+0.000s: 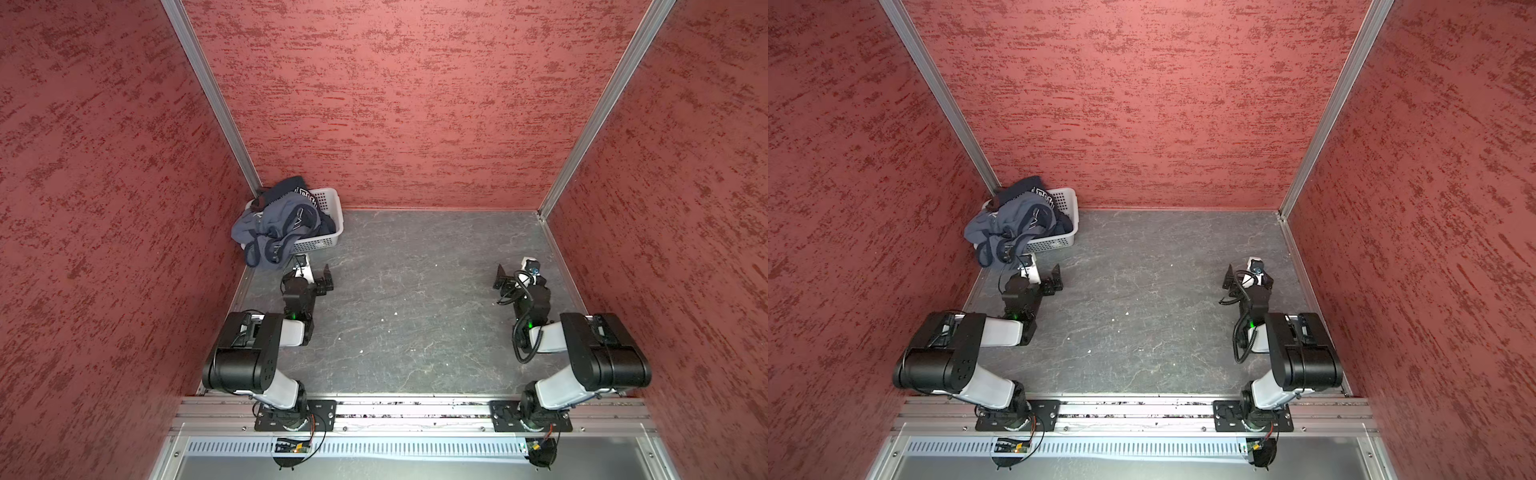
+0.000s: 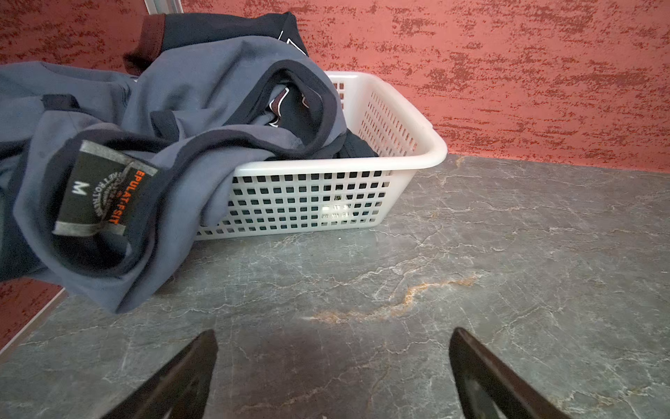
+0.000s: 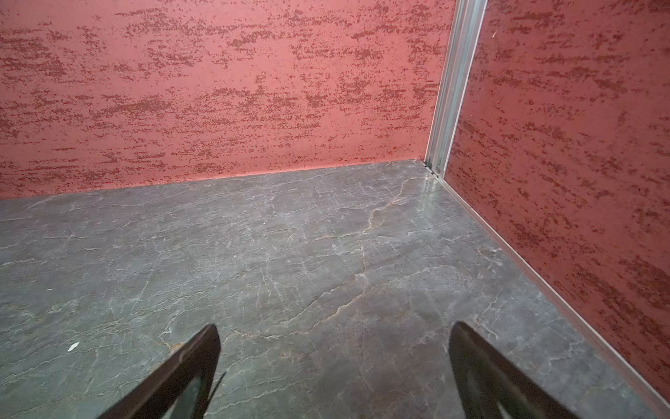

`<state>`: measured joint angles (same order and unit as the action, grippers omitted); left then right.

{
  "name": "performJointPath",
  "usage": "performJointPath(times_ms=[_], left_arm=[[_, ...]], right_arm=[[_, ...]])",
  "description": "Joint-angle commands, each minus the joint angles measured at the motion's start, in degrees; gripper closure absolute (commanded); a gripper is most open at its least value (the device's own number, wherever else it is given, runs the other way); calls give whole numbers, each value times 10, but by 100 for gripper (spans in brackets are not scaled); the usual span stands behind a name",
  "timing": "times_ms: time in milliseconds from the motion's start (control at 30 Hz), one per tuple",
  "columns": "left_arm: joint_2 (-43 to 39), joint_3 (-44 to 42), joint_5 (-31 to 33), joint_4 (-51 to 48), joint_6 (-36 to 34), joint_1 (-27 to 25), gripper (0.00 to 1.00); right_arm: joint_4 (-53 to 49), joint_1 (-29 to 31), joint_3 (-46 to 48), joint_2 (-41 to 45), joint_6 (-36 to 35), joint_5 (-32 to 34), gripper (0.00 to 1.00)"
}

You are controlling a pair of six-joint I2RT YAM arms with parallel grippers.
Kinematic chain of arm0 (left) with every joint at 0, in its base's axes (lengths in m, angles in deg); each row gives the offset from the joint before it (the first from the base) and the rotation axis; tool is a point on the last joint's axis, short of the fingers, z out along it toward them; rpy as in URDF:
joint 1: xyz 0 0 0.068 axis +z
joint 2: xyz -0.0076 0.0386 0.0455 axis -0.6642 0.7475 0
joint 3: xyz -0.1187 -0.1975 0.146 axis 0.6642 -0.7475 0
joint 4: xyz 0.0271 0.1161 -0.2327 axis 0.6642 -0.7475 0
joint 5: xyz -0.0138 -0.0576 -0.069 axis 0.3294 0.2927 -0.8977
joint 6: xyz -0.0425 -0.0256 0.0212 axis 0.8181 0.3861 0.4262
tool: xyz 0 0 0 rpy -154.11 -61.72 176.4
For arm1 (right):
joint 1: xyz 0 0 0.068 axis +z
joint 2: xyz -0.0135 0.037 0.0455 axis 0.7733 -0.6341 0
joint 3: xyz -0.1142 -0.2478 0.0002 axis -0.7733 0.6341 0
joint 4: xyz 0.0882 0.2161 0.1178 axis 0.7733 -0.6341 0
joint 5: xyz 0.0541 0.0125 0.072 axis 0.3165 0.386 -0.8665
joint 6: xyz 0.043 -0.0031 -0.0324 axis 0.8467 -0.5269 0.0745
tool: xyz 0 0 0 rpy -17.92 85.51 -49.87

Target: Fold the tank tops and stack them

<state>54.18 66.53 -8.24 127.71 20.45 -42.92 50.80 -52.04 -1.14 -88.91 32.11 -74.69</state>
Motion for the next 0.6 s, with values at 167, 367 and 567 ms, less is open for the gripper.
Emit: performJointPath(times_ms=[167, 367, 567], left_arm=[[3, 13, -8, -8, -6, 6, 1], [3, 16, -16, -14, -3, 11, 1], [2, 18, -23, -20, -1, 14, 1]], right_arm=[[8, -4, -3, 2, 3, 4, 1], [8, -3, -4, 2, 3, 4, 1], [8, -3, -4, 2, 3, 3, 1]])
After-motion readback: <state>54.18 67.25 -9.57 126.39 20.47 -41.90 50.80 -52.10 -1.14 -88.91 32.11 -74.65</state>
